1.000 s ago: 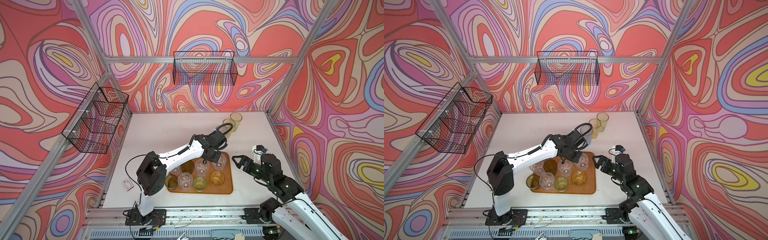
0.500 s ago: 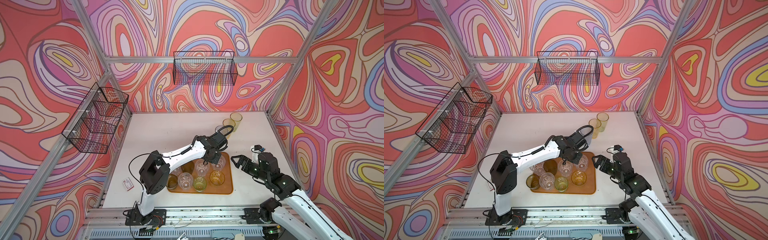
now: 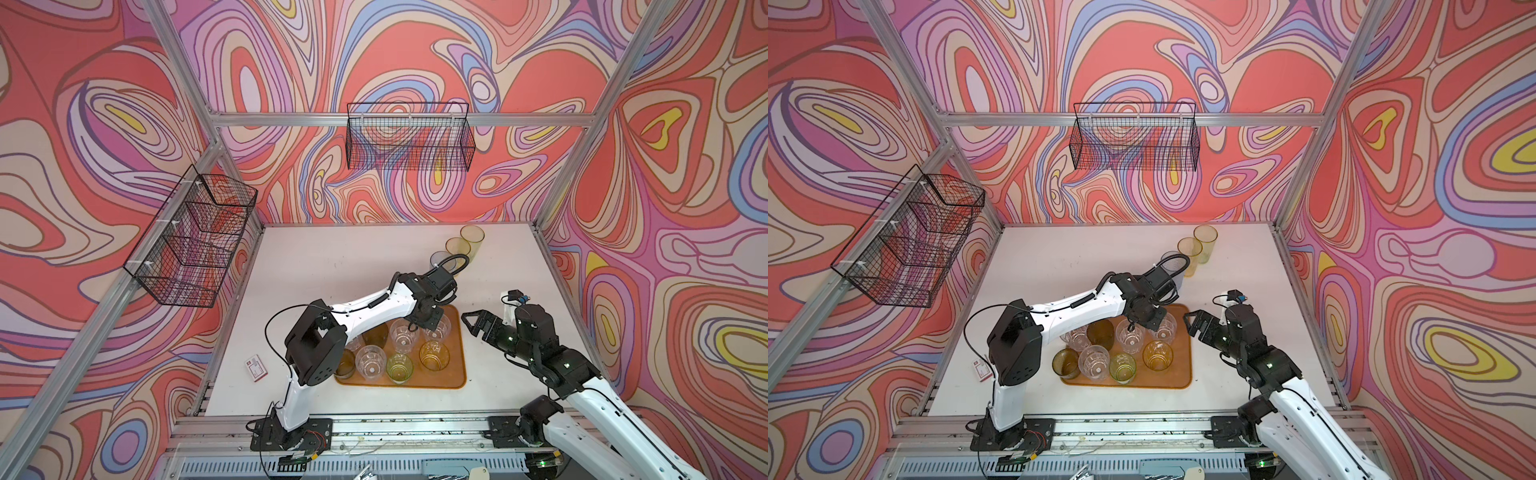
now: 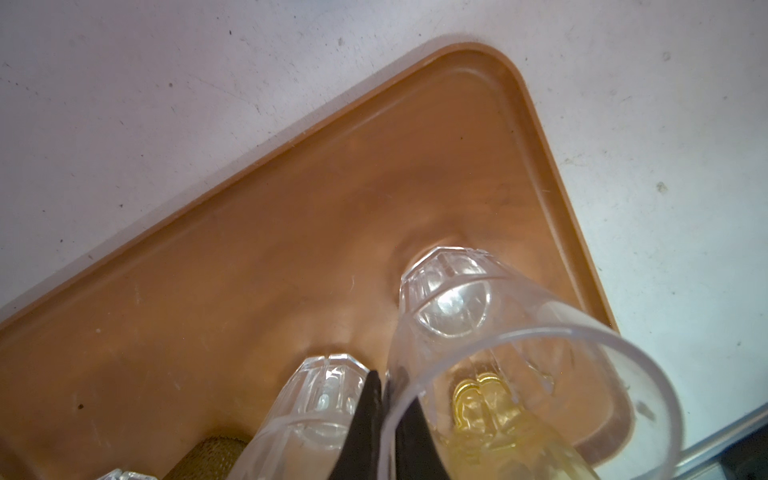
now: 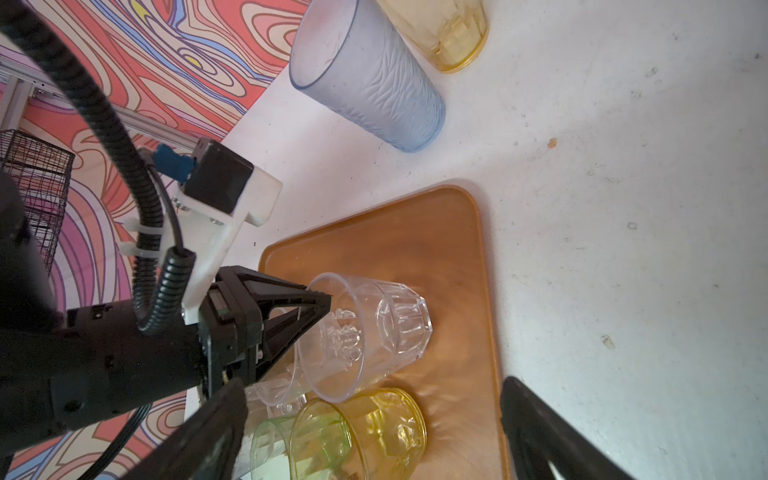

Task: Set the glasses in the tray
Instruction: 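Lower the clear glass onto the tray beside the other clear glasses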

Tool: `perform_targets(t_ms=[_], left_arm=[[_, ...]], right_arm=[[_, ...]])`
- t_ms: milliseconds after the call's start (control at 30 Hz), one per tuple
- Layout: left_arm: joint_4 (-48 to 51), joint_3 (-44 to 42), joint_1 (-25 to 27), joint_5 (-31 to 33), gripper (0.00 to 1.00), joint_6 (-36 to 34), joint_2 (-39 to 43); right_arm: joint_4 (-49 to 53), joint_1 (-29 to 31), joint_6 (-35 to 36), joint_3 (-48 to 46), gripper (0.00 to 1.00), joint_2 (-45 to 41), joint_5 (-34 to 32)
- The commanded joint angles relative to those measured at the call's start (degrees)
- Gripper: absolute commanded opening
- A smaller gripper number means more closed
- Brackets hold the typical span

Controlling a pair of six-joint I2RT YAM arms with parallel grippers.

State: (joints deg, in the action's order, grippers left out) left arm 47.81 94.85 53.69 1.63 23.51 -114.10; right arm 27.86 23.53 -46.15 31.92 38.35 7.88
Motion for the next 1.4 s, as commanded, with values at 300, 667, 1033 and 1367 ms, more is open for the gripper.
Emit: perform_targets(t_ms=[300,667,1033,1367], left_arm=[[2.41,1.92,0.89,0.1,0.0,-1.17,-0.75],[2.2,1.88,1.15,0.65,0.0,-1.42,-0.52],[1.37,3.48,1.15,3.12,0.44,-2.41,1.09],[-0.13,3.77,1.06,9.64,0.83,-3.18,4.1]], right_arm=[[-0.7,-0.35,0.35,1.01,0.98,0.6,-0.58],[-0.97,-0.33,0.18,1.07,0.98,1.16,-0.45],[-0.96,-0.39,0.51,1.83,0.98,2.19,-0.29],[-0.46,-0.35,-0.61,3.61,0.98,3.44,-0.93]])
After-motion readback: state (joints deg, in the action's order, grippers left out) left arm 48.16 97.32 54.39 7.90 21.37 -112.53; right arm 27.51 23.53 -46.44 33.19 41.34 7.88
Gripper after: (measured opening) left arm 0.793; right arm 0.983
